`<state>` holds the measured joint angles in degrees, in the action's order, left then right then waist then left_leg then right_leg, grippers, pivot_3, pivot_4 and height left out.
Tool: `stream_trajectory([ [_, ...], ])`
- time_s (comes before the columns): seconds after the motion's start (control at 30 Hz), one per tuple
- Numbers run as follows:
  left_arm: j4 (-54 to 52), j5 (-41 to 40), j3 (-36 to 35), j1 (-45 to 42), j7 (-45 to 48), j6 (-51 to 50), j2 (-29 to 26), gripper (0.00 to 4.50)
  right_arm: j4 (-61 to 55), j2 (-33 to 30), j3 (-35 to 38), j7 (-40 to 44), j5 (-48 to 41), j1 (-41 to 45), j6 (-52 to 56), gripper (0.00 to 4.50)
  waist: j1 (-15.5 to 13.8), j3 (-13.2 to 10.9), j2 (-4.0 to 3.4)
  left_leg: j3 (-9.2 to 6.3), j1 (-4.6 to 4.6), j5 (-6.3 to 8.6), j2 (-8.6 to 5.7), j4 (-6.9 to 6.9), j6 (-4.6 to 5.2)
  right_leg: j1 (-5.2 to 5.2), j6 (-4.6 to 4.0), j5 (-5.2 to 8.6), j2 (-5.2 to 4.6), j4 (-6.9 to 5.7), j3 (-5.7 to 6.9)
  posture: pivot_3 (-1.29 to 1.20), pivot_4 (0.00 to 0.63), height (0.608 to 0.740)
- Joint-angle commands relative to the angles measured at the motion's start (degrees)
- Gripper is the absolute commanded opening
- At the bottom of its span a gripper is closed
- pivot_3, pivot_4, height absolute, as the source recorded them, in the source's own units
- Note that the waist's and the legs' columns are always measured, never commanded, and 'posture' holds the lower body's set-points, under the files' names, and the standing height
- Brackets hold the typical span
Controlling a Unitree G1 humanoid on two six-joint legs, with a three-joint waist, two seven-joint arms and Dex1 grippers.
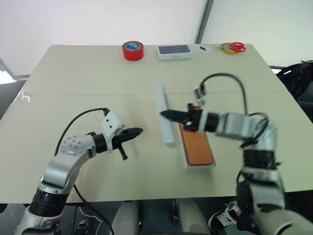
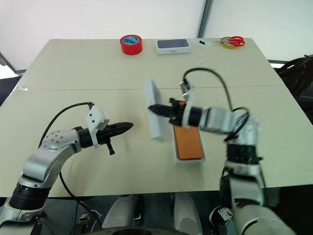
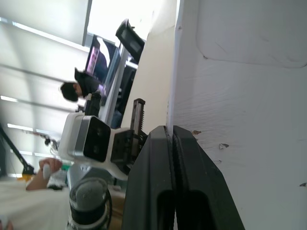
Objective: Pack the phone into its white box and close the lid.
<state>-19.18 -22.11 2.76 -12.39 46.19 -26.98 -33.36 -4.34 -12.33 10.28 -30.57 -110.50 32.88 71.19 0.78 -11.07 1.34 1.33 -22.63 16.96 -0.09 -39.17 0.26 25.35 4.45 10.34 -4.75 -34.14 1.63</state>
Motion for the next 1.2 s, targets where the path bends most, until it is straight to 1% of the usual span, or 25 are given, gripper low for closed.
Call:
stream_trajectory([
  [0.03,-1.8,0.2,0.4,-0.4,-0.4,0.9,0.6,0.00,-9.6,1.0,-1.3,-4.3,-2.5,-5.3,-5.5,0.02,-0.3,0.0,0.00,-0.01,0.01,0.00,0.00,0.00,0.00,-0.01,0.00,0.01,0.00,0.01,0.01,0.00,0.150,0.732],
  [0.1,-1.9,0.3,1.5,-0.8,-0.6,0.7,1.3,0.00,-11.6,-0.9,-1.9,-4.0,-2.5,-8.9,-6.3,0.02,-0.4,0.0,0.00,-0.06,0.01,0.00,0.00,0.00,0.00,-0.04,-0.01,0.02,0.00,0.02,0.04,0.00,0.150,0.732],
  [0.17,-2.1,0.5,2.8,-1.3,-0.4,0.6,1.9,0.00,-12.0,-4.3,-1.6,-2.2,-2.5,-10.7,-6.3,0.02,-0.2,0.0,0.00,-0.03,0.02,0.00,-0.05,0.00,0.00,-0.05,-0.07,0.05,-0.05,0.05,0.01,0.00,0.150,0.732],
  [0.27,-1.7,0.9,5.0,-2.3,0.0,0.7,3.0,0.00,-10.7,-11.0,-1.2,3.5,-2.5,-11.5,-4.4,0.02,-0.2,0.0,0.00,0.05,0.06,0.00,-0.07,-0.01,0.00,-0.05,-0.21,0.13,-0.07,0.05,-0.05,0.00,0.150,0.732],
  [0.33,-0.8,1.3,6.6,-3.2,0.0,0.7,3.9,0.00,-9.1,-15.0,-1.6,6.4,-2.5,-11.6,-3.1,0.60,-0.2,0.0,-0.01,0.02,0.09,0.00,-0.03,0.01,0.01,-0.07,-0.21,0.14,-0.01,0.06,-0.04,0.00,0.150,0.732],
  [0.4,-0.2,1.9,8.1,-4.0,0.0,0.9,4.8,0.00,-7.8,-18.0,-2.1,8.4,-2.5,-11.4,-2.3,1.32,-0.2,0.0,0.00,0.01,0.08,0.01,0.01,0.02,0.01,-0.06,-0.20,0.15,0.04,0.05,-0.03,0.00,0.150,0.732],
  [0.43,0.5,2.6,9.7,-5.0,0.0,1.1,5.8,0.00,-7.0,-19.7,-2.3,9.2,-2.5,-10.7,-1.8,1.94,-0.2,0.0,-0.01,0.02,0.09,0.01,0.03,0.02,0.01,-0.06,-0.20,0.15,0.07,0.04,-0.03,0.00,0.150,0.732],
  [0.57,4.3,5.1,13.7,-8.8,-1.3,0.7,10.3,0.00,-5.0,-26.7,-2.5,11.7,-2.5,-5.7,-1.1,3.96,-0.3,0.0,-0.01,0.04,0.07,0.01,0.00,-0.01,0.01,-0.07,-0.20,0.15,0.05,0.07,-0.05,0.00,0.150,0.732],
  [0.63,5.6,5.8,15.4,-10.0,-1.5,0.5,12.2,0.00,-3.1,-29.6,-1.4,12.0,-2.5,-3.5,-1.9,3.96,-0.3,0.0,0.00,0.05,0.07,0.01,0.00,-0.01,0.02,-0.07,-0.18,0.14,0.05,0.08,-0.06,0.00,0.150,0.732],
  [0.7,6.8,6.3,17.3,-11.3,-1.4,0.0,14.2,0.00,-1.4,-34.3,-1.4,11.9,-1.5,-2.0,-2.5,3.96,-0.4,0.0,0.00,0.03,0.07,0.03,0.00,0.00,0.05,-0.07,-0.09,0.11,0.06,0.09,-0.05,0.00,0.150,0.732],
  [0.8,9.5,7.7,19.5,-13.5,-2.6,-0.7,17.8,0.00,0.0,-38.7,-1.9,16.4,8.5,-0.9,-2.1,3.96,-1.1,0.0,0.00,0.07,0.04,0.05,-0.03,0.00,0.08,-0.07,-0.10,0.12,0.04,0.13,-0.06,0.00,0.150,0.732],
  [0.87,11.5,8.5,20.5,-15.0,-3.4,-1.1,20.1,0.00,-0.1,-40.6,-2.3,20.6,15.7,-1.4,-2.5,3.45,-1.5,0.0,0.01,0.08,0.02,0.05,-0.04,-0.04,0.08,-0.07,-0.11,0.12,0.04,0.15,-0.08,0.00,0.150,0.732],
  [0.9,12.0,8.8,20.7,-15.4,-3.6,-1.3,20.8,0.00,-0.1,-41.0,-2.4,22.4,18.3,-1.6,-2.5,3.07,-1.5,0.0,0.01,0.09,0.03,0.05,-0.04,-0.06,0.08,-0.08,-0.12,0.12,0.04,0.14,-0.08,0.00,0.150,0.732],
  [1.07,11.3,7.7,19.4,-15.2,-3.8,-2.4,22.3,0.00,-3.5,-43.8,-4.9,32.1,33.1,-2.8,-3.1,0.43,-1.5,0.0,0.00,0.07,0.05,0.05,-0.01,-0.05,0.09,-0.06,-0.11,0.12,0.06,0.12,-0.07,0.00,0.150,0.732],
  [1.1,11.0,7.4,19.1,-15.1,-3.7,-2.7,22.4,0.00,-3.9,-43.8,-5.1,33.6,34.9,-2.9,-3.2,0.04,-1.4,0.0,0.00,0.06,0.05,0.05,-0.01,-0.05,0.09,-0.06,-0.11,0.13,0.07,0.11,-0.06,0.00,0.150,0.732],
  [1.2,8.2,5.7,15.7,-14.1,-4.3,-4.5,21.3,0.00,-7.0,-45.7,-8.2,38.7,43.6,-3.3,-4.3,0.04,-1.4,0.0,-0.01,0.06,0.06,0.05,0.00,-0.05,0.09,-0.05,-0.11,0.13,0.07,0.10,-0.07,0.00,0.150,0.732],
])
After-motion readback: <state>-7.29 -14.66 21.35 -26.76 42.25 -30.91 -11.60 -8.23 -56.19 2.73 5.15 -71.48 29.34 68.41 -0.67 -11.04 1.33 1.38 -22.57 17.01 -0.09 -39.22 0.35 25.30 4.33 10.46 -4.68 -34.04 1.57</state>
